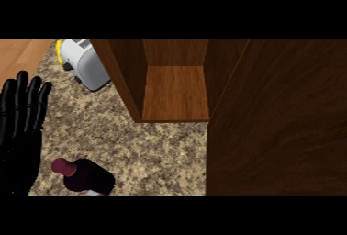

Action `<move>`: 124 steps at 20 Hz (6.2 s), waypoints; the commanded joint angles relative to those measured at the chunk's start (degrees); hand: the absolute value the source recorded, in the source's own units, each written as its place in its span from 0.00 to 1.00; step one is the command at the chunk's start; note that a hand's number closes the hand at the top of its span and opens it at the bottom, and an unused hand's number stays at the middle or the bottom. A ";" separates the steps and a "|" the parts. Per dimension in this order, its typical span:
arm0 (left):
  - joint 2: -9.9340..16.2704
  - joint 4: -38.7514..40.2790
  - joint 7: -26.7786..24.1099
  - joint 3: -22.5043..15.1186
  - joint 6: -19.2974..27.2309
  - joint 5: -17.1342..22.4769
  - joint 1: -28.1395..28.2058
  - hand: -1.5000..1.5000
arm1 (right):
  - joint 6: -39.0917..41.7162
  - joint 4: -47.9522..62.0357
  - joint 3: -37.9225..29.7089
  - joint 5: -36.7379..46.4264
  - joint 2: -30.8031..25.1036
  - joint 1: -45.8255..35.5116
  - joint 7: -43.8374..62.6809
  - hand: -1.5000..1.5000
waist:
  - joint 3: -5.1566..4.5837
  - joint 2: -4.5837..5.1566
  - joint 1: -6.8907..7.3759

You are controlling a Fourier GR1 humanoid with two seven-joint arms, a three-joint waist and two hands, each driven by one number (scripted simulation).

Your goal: Pick up the wine, place it into the cabinet and close the cabinet

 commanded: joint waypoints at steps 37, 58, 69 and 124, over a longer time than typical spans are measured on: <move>1.90 -23.40 52.22 -10.16 24.97 -15.12 -4.91 0.00 | -11.22 -26.22 28.74 10.71 4.05 3.24 32.18 0.00 | 1.81 1.80 1.16; -0.82 -12.63 27.93 -8.31 23.85 -4.40 13.71 0.00 | -20.96 -33.27 35.33 15.85 -1.83 -0.41 41.44 0.00 | 1.60 1.66 0.77; -4.19 1.23 6.06 -5.76 20.18 2.15 23.20 0.00 | -22.61 -33.15 32.04 11.95 -5.85 -2.33 41.09 0.00 | 1.67 1.80 0.81; -5.41 53.35 -32.14 5.24 -1.08 20.48 13.11 1.00 | -34.98 -34.37 38.31 15.54 -16.67 -7.23 43.48 0.00 | 1.74 1.82 0.50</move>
